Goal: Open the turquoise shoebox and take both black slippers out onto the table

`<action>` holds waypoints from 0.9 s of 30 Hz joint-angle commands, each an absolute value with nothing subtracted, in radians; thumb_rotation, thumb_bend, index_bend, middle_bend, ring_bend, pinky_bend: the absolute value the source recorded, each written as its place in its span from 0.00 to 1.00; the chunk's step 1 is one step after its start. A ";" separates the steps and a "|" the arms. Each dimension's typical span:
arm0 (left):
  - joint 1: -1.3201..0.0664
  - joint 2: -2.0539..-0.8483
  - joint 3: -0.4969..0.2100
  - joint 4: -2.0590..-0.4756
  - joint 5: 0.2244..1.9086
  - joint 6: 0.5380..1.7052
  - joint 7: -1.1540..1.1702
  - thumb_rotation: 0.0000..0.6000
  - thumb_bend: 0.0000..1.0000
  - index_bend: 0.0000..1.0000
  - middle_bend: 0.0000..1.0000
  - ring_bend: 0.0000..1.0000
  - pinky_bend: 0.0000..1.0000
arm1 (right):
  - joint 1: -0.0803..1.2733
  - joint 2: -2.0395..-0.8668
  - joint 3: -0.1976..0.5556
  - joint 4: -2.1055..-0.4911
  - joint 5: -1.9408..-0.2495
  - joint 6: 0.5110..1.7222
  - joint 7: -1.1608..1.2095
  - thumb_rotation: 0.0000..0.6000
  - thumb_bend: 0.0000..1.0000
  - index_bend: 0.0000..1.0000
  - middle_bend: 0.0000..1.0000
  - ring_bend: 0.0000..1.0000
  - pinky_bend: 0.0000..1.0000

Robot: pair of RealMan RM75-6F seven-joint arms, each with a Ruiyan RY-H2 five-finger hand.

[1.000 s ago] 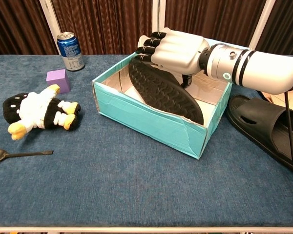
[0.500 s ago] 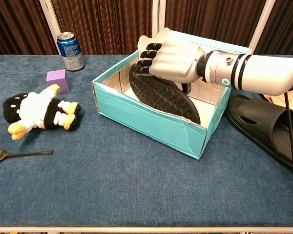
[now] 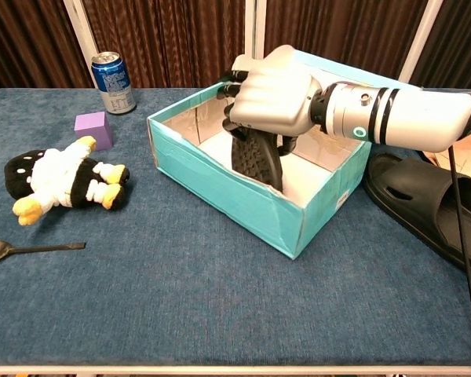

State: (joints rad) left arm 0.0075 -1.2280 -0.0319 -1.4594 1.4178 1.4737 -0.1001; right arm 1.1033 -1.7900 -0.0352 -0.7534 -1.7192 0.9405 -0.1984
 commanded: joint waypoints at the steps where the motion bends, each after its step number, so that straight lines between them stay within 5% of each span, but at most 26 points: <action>1: 0.007 -1.227 -0.033 -1.461 1.419 1.474 -0.100 1.00 0.00 0.16 0.10 0.02 0.13 | 1.111 -1.794 -0.041 -0.727 -1.740 0.973 -0.165 1.00 0.20 0.78 0.45 0.10 0.00; 16: 0.004 -1.219 -0.037 -1.476 1.421 1.477 -0.085 1.00 0.00 0.16 0.10 0.02 0.13 | 1.114 -1.751 0.013 -0.718 -1.738 1.112 -0.063 1.00 0.21 0.78 0.45 0.10 0.00; 27: 0.001 -1.212 -0.039 -1.487 1.426 1.481 -0.078 1.00 0.00 0.16 0.10 0.02 0.13 | 1.060 -1.620 0.053 -0.932 -1.729 1.257 -0.057 1.00 0.21 0.78 0.45 0.10 0.00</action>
